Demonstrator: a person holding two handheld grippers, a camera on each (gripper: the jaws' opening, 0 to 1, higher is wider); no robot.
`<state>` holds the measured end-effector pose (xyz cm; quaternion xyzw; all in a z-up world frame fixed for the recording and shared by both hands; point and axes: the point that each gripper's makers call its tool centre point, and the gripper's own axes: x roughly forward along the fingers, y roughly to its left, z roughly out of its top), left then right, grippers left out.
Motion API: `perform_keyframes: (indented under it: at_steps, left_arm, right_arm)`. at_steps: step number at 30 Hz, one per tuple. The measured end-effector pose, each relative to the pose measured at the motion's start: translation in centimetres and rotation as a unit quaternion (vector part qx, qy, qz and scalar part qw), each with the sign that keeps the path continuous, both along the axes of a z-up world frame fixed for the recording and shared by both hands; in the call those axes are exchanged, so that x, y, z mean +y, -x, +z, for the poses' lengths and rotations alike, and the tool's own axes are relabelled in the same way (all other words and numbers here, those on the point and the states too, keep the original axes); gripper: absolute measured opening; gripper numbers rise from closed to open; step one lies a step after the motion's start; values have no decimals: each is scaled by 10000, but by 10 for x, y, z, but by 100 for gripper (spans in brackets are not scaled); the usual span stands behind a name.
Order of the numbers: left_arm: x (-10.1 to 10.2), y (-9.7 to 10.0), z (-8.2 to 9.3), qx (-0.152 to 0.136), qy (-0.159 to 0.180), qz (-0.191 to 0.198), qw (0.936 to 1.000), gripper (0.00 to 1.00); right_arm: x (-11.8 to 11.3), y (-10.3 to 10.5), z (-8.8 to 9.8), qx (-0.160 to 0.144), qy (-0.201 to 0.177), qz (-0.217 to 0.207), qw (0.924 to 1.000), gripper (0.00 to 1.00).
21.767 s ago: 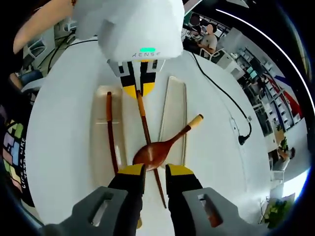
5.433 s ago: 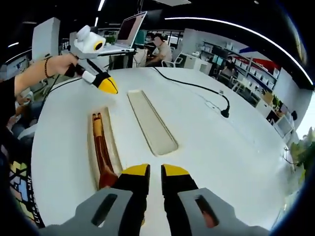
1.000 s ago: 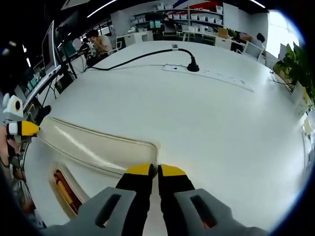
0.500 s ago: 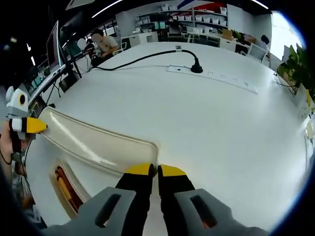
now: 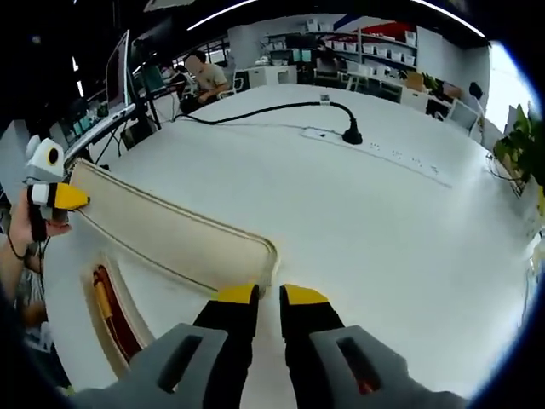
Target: Arrange the utensils inside the cutlery case until each visible utensil rests in its matching compartment.
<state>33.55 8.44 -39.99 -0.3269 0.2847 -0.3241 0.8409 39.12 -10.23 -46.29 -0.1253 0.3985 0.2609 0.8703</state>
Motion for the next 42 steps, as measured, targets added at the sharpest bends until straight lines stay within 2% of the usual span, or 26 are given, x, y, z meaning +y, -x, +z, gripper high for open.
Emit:
perform_keyframes:
  at_steps: [1, 2, 5, 7, 10, 12, 13, 15, 17, 18, 19, 20, 21, 22, 24, 27, 29, 31, 33, 34, 36, 38, 41, 42]
  left_arm:
    - [-1, 0, -1, -108, -201, -38, 9997, 4]
    - [-3, 1, -1, -247, -351, -98, 9990, 4]
    - [-9, 3, 0, -201, -260, -116, 9994, 4]
    - [-13, 5, 1, -268, -300, -177, 9990, 4]
    - [-18, 8, 6, -628, -391, -334, 9967, 4]
    - [-22, 11, 8, -748, -414, -425, 9954, 4]
    - [-24, 12, 8, -782, -400, -479, 9950, 4]
    - [-28, 14, 9, -888, -384, -572, 9937, 4]
    - [-31, 15, 7, -1087, -491, -701, 9904, 4]
    - [-33, 16, 5, -1159, -525, -770, 9889, 4]
    - [-35, 16, 4, -1197, -555, -809, 9880, 4]
    - [-36, 17, 4, -1235, -569, -836, 9872, 4]
    - [-38, 19, 5, -1325, -590, -944, 9849, 4]
    - [-39, 20, 5, -1403, -651, -1046, 9824, 4]
    - [-41, 24, 5, -1481, -732, -1200, 9789, 4]
    - [-40, 25, 7, -1605, -826, -1270, 9753, 4]
    - [-39, 25, 6, -1650, -869, -1306, 9737, 4]
    - [-39, 25, 1, -1585, -953, -1356, 9733, 4]
    - [-40, 26, -6, -1592, -1104, -1516, 9693, 4]
    - [-41, 26, -6, -1601, -1092, -1515, 9693, 4]
    - [-43, 27, -6, -1641, -1092, -1566, 9678, 4]
    - [-45, 27, -7, -1706, -1175, -1634, 9646, 4]
    - [-46, 27, -8, -1712, -1176, -1660, 9640, 4]
    - [-45, 26, -8, -1712, -1186, -1634, 9643, 4]
  right_arm:
    - [-1, -2, 2, -50, 31, 14, 10000, 13]
    - [-4, -6, 11, -282, 97, 144, 9995, 13]
    - [-8, -8, 36, -674, 223, 424, 9966, 14]
    - [-8, -6, 48, -888, 408, 708, 9927, 16]
    - [-8, -3, 59, -1104, 964, 1234, 9815, 20]
    - [-5, -1, 62, -1160, 1183, 1499, 9747, 20]
    - [-4, 1, 62, -1157, 1326, 1706, 9695, 20]
    - [-1, 3, 61, -1229, 1674, 2171, 9538, 21]
    - [-3, 0, 59, -1284, 1998, 2245, 9451, 27]
    - [-4, 0, 57, -1279, 2210, 2382, 9371, 28]
    - [-1, 1, 55, -1285, 2347, 2673, 9257, 27]
    - [5, 1, 55, -1303, 2380, 2821, 9202, 27]
    - [8, 2, 55, -1297, 2329, 2848, 9208, 27]
    - [13, 3, 56, -1306, 2318, 2957, 9175, 26]
    - [23, 2, 57, -1363, 2382, 3282, 9039, 24]
    - [36, 10, 53, -1202, 2406, 3677, 8902, 23]
    - [44, 14, 50, -1043, 2360, 3748, 8905, 22]
    - [46, 17, 47, -899, 2417, 3893, 8843, 18]
    - [52, 23, 44, -810, 2416, 4166, 8726, 18]
    - [56, 28, 43, -788, 2385, 4324, 8660, 18]
    - [59, 33, 41, -788, 2473, 4687, 8444, 18]
    - [56, 36, 37, -683, 2655, 4843, 8308, 18]
    - [58, 34, 36, -651, 2706, 4830, 8302, 14]
    - [58, 34, 36, -695, 2751, 4922, 8229, 13]
